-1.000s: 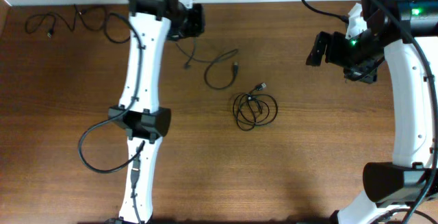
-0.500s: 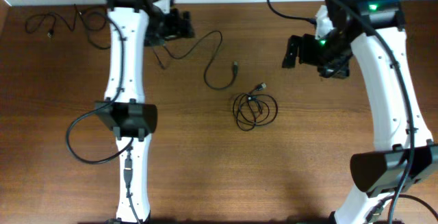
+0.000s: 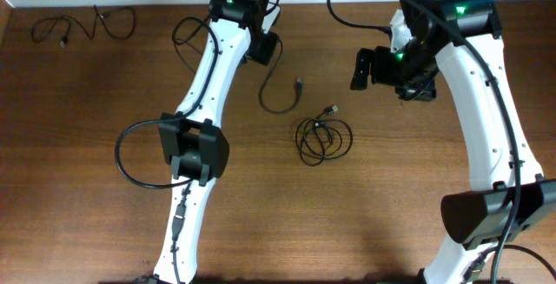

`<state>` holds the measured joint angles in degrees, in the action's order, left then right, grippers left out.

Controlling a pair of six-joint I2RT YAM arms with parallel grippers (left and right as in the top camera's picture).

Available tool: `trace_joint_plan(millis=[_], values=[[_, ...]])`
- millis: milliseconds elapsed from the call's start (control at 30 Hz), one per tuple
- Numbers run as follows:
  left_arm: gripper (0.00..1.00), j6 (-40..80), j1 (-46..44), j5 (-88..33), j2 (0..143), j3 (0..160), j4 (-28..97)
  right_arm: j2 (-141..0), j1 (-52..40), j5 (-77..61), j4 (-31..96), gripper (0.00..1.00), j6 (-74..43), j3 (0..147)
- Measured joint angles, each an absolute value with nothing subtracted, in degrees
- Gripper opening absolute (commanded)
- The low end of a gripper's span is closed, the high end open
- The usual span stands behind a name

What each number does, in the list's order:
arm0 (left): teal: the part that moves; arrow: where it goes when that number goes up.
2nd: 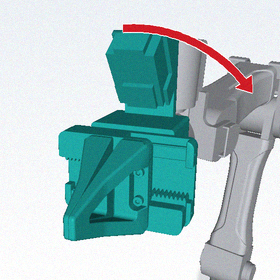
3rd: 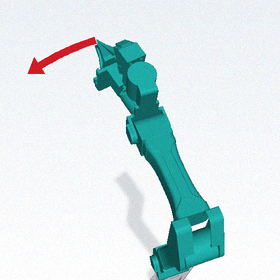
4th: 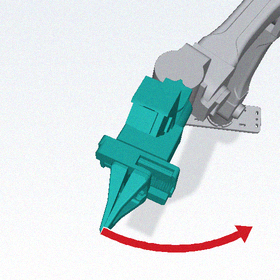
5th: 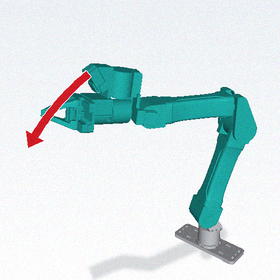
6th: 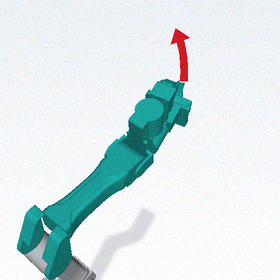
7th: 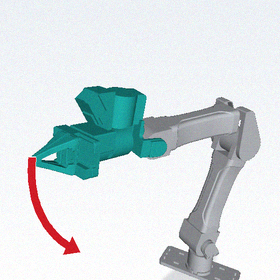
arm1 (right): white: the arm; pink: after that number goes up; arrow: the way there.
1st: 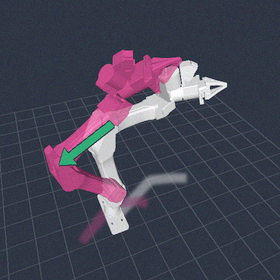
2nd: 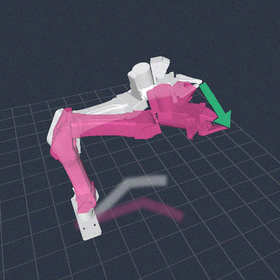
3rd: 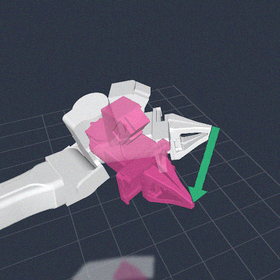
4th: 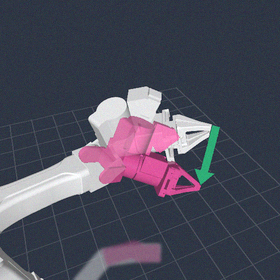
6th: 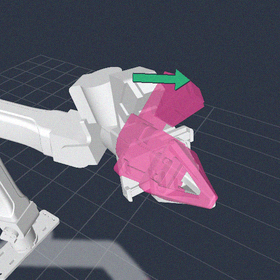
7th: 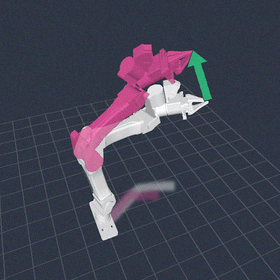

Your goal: Untangle cables

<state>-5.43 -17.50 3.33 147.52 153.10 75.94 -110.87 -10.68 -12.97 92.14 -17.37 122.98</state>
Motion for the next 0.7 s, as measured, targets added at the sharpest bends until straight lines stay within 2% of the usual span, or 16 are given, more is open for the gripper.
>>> trace_joint_plan(millis=[33,67,333,467,567,700], values=[[0.2,-5.54,-17.43,3.6,147.52,153.1,75.66,-110.87,-10.68,-12.97,92.14,0.98,-17.3,122.98],[0.01,-5.85,-17.43,3.75,147.52,153.1,75.64,-110.87,-10.68,-12.97,92.16,0.98,-17.37,122.98],[0.0,-2.85,-17.39,3.88,146.98,157.29,80.07,-110.87,-10.68,-12.97,92.14,0.98,-17.34,122.98],[0.0,1.63,-15.09,3.51,134.69,162.98,81.41,-110.87,-10.68,-12.97,92.14,0.98,-17.34,122.98],[0.0,5.17,-9.45,3.44,122.85,165.29,82.06,-110.87,-10.7,-12.99,92.4,0.98,-17.32,122.98],[0.0,14.31,3.77,2.92,118.39,165.6,84.97,-110.87,-10.72,-12.99,92.75,0.98,-17.32,122.98]])
